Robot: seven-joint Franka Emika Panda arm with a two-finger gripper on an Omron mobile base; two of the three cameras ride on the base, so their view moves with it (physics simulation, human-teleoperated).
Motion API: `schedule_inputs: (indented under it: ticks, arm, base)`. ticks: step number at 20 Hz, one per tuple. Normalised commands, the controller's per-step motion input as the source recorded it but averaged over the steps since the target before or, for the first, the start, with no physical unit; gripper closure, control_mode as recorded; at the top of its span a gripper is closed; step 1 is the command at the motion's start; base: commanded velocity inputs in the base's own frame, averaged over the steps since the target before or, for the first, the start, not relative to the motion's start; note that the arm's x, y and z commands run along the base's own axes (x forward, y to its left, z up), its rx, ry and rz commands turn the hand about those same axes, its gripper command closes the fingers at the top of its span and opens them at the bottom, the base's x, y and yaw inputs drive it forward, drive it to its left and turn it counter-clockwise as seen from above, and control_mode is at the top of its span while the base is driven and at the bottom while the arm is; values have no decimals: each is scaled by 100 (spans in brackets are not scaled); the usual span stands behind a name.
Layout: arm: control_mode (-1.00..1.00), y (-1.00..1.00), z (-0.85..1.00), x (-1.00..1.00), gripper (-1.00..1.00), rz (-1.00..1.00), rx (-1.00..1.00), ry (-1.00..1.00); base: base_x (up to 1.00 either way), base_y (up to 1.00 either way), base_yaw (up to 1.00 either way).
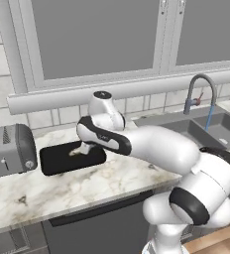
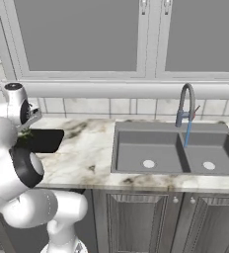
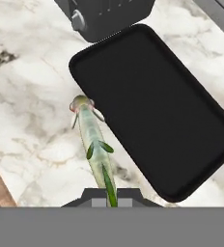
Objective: Take the fish out of the fridge, briefly rinse it in the sink, and place it on the tray next to the sink.
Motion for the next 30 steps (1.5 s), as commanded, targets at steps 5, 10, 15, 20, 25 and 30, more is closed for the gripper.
schedule_inputs:
  ticks: [5, 10, 15, 20, 25, 30]
  arm:
    - [-100, 0, -36, 14, 100, 2, 0, 2]
    - [-100, 1, -10, 28, 100, 0, 0, 0]
    - [-100, 12, -21, 43, 100, 0, 0, 0]
    - [-100, 5, -15, 36, 100, 0, 0, 0]
    - [-100, 3, -17, 18, 100, 0, 0, 0]
    - [-100, 1, -30, 8, 100, 0, 0, 0]
  base:
    - [0, 0, 0]
    - [0, 0, 0]
    - [0, 0, 0]
    - [0, 0, 0]
    - [0, 0, 0]
    - [0, 0, 0]
